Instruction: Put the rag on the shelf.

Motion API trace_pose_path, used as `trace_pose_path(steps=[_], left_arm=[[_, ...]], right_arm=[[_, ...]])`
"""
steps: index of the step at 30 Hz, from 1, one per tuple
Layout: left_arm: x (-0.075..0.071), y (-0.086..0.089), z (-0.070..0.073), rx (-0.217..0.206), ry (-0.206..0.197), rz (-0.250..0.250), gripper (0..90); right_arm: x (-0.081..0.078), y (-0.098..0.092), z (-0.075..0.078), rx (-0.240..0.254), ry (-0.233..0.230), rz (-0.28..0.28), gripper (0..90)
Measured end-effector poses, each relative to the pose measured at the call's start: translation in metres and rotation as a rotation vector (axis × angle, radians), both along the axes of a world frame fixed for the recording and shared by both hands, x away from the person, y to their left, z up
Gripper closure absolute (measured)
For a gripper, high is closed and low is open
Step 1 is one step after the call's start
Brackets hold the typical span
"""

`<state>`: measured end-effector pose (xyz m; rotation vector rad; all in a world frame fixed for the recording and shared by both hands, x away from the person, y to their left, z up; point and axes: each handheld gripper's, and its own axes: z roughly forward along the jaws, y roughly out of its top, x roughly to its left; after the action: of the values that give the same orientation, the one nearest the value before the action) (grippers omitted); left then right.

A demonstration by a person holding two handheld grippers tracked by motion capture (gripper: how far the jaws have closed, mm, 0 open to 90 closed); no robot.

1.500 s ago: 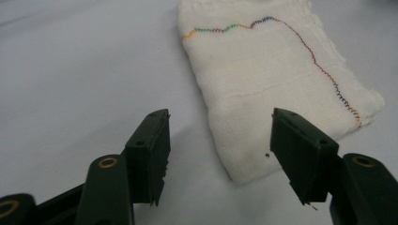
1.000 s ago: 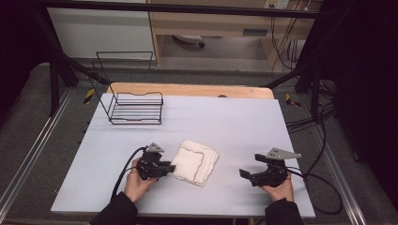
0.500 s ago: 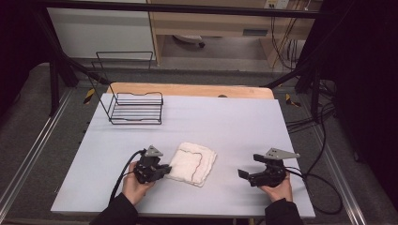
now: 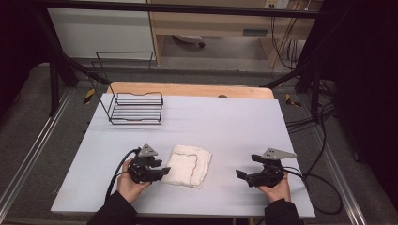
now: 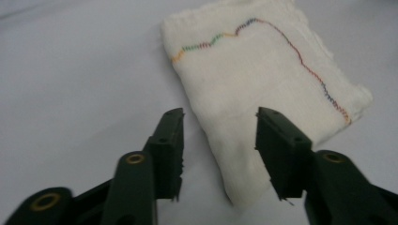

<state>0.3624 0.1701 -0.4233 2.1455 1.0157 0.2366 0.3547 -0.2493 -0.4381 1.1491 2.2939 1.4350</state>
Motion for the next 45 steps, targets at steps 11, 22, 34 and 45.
trace_pose_path(steps=[11, 22, 34, 45], left_arm=[[0.046, -0.001, 0.0, 0.001, 0.008, 0.048, 34.5], [0.072, -0.025, -0.008, 0.026, 0.004, 0.07, 47.6], [0.082, -0.03, -0.018, -0.011, 0.064, 0.066, 63.4], [0.081, -0.035, -0.02, -0.021, 0.075, 0.049, 76.0]], right_arm=[[0.0, 0.0, 0.0, -0.002, 0.003, 0.0, 0.9], [0.0, 0.0, 0.0, -0.001, 0.0, 0.003, 0.9], [0.0, 0.0, 0.0, 0.001, 0.0, 0.007, 0.9], [0.001, 0.001, 0.0, 0.005, 0.005, 0.004, 0.9]])
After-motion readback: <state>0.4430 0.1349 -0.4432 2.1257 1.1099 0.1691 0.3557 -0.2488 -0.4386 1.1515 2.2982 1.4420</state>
